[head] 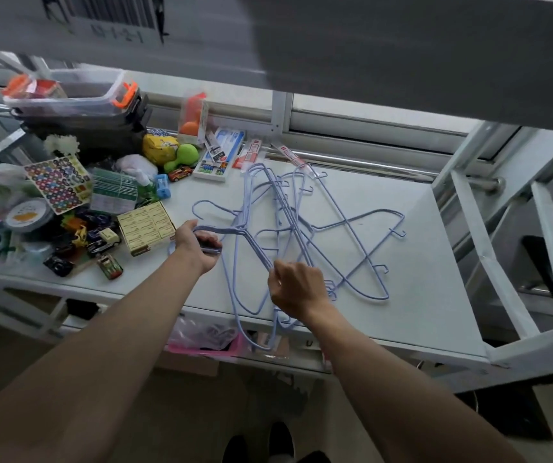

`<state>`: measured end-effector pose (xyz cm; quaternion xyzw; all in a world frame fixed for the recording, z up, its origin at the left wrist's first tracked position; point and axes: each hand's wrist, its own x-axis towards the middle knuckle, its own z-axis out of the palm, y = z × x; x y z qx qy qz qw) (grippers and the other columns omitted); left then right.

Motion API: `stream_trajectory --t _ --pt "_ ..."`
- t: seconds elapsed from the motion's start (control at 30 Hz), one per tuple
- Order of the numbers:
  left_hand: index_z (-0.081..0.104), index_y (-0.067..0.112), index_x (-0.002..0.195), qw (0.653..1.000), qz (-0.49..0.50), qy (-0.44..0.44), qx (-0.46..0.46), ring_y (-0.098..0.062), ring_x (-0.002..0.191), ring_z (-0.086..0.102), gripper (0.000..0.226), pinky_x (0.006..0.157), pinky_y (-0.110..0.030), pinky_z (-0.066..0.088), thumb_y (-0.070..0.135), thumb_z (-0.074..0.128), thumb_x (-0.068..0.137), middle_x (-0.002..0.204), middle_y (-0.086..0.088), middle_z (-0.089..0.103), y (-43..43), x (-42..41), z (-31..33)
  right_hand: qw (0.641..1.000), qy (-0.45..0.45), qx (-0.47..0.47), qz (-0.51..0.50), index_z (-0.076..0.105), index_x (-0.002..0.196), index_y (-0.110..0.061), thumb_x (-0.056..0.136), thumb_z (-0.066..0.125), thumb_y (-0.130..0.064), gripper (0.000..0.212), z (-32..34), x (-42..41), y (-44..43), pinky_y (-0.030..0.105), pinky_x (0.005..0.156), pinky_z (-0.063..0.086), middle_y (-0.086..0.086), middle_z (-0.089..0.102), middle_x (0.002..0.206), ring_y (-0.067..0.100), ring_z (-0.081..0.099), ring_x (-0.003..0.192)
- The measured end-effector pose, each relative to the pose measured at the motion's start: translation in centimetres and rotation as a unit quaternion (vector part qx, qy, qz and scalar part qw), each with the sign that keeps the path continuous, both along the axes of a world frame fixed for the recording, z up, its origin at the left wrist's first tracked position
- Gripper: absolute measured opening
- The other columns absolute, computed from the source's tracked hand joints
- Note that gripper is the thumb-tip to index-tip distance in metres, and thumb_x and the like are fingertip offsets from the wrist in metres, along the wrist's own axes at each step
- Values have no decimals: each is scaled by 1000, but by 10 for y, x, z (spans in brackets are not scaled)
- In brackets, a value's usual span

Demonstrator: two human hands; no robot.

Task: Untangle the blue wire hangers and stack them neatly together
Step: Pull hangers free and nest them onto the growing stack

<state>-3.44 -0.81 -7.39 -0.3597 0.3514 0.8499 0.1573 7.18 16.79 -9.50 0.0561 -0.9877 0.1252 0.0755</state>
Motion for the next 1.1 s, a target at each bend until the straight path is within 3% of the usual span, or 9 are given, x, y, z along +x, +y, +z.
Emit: stream_trajectory --t 0.13,0.33,0.43,0.57,0.63,0.73,0.83,0.93,1.1 --pt "23 19 55 1000 -3 -12 -13 -12 24 23 47 46 -23 22 26 43 96 31 3 20 1 1 6 999 47 -12 -24 66 77 -6 93 47 -21 29 2 -10 5 35 59 44 17 65 80 40 64 68" --pt "19 20 56 999 -2 -42 -22 -17 26 14 43 44 -25 16 26 35 95 34 2 15 2 -1 11 972 -57 -28 -227 55 113 -3 94 42 -16 27 5 -20 35 40 86 43 19 57 113 36 56 102" --pt "17 20 56 998 3 -43 -35 -17 26 11 43 46 -26 13 22 31 96 32 2 14 3 -1 10 963 -113 -48 -239 57 107 -2 96 39 -19 28 1 -19 48 39 88 42 19 63 112 37 58 104" --pt "16 21 55 999 30 -13 -36 -15 25 9 43 42 -21 14 18 29 96 31 4 13 -1 -3 7 945 -88 -83 -305 54 113 2 92 43 -17 30 -4 -19 71 42 88 45 22 59 116 38 56 107" --pt "17 21 53 999 40 7 -26 -15 25 9 44 39 -15 13 15 28 95 31 4 13 -8 -5 4 930 -117 -87 -338 46 126 1 91 51 -29 46 -5 -20 87 45 97 40 23 50 128 38 48 119" --pt "20 21 40 999 38 33 -10 -14 24 8 55 38 -13 12 12 28 94 31 3 12 -20 -8 1 914 -189 -68 -352 28 142 -2 81 63 -57 89 -5 -22 104 48 106 31 25 36 142 40 34 131" --pt "21 21 33 998 25 53 -4 -14 23 8 62 38 -13 10 11 28 93 31 4 12 -28 -11 3 908 -226 -67 -347 10 150 -2 74 68 -63 113 -11 -29 108 49 109 25 25 29 148 39 27 136" --pt "22 20 34 998 25 64 8 -13 23 10 61 37 -13 9 12 27 94 31 4 13 -34 -13 6 907 -230 -67 -347 8 150 -2 74 71 -59 114 -15 -34 106 51 110 24 24 29 150 38 28 138" --pt "24 20 35 997 28 68 24 -12 23 11 61 38 -14 9 12 25 95 31 5 14 -39 -18 11 902 -227 -77 -358 21 144 -4 69 79 -47 103 -13 -38 105 51 107 28 24 32 142 38 36 131"
